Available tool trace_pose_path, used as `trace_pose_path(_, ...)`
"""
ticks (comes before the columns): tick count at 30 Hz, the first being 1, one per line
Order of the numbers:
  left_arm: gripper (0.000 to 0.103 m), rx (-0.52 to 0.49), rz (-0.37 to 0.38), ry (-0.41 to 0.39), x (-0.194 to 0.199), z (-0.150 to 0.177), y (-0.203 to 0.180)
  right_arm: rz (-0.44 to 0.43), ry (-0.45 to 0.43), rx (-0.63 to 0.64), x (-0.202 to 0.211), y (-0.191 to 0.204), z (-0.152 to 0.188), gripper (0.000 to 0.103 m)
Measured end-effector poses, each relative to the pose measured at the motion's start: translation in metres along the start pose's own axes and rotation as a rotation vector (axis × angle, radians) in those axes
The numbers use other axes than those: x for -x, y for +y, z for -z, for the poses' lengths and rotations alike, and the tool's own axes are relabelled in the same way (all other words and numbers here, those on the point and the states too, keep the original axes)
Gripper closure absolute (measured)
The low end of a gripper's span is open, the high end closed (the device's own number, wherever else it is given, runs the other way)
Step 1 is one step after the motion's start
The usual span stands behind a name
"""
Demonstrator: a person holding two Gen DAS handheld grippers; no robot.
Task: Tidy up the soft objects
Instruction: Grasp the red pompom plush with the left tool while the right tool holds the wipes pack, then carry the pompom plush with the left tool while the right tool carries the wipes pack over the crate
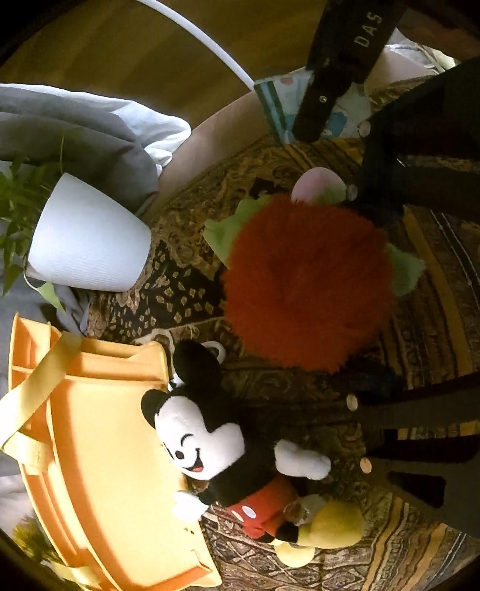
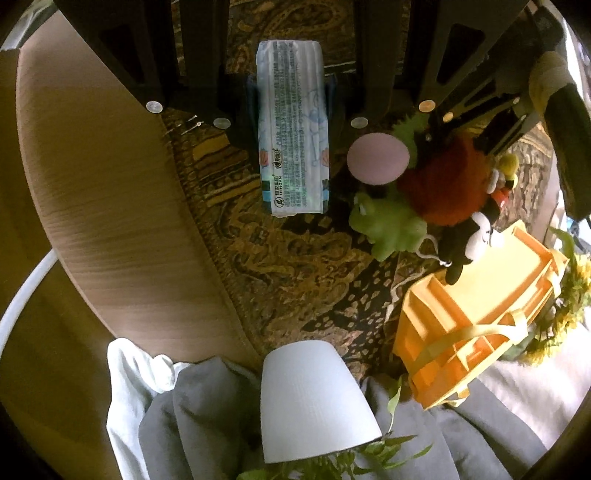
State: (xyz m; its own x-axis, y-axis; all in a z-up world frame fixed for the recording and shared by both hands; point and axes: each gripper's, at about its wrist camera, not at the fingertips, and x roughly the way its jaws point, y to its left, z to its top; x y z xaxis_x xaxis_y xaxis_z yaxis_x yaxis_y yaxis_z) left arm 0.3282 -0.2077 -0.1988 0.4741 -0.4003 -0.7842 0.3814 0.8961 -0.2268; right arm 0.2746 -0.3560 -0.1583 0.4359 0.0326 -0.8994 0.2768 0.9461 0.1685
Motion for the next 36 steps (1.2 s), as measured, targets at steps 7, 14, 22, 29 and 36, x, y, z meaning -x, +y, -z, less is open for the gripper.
trace_pose_path(7,0.064,-0.040,-0.049,-0.013,-0.004,-0.001,-0.005,-0.003,0.015,0.011,-0.003,0.002,0.003,0.075)
trace_pose_path(14,0.068,-0.073,-0.066,-0.043,0.004,-0.001,-0.008,-0.006,0.012,0.018,0.002,0.006,0.007,0.075)
trace_pose_path(22,0.068,-0.075,-0.064,-0.088,0.033,-0.004,-0.004,-0.027,-0.017,0.029,0.017,0.019,0.008,0.075)
trace_pose_path(29,0.068,-0.069,-0.074,-0.138,0.066,-0.010,0.005,-0.053,-0.067,0.055,0.036,0.039,0.002,0.075)
trace_pose_path(36,0.068,-0.057,-0.088,-0.199,0.096,-0.016,0.021,-0.076,-0.126,0.066,0.054,0.062,-0.006,0.075)
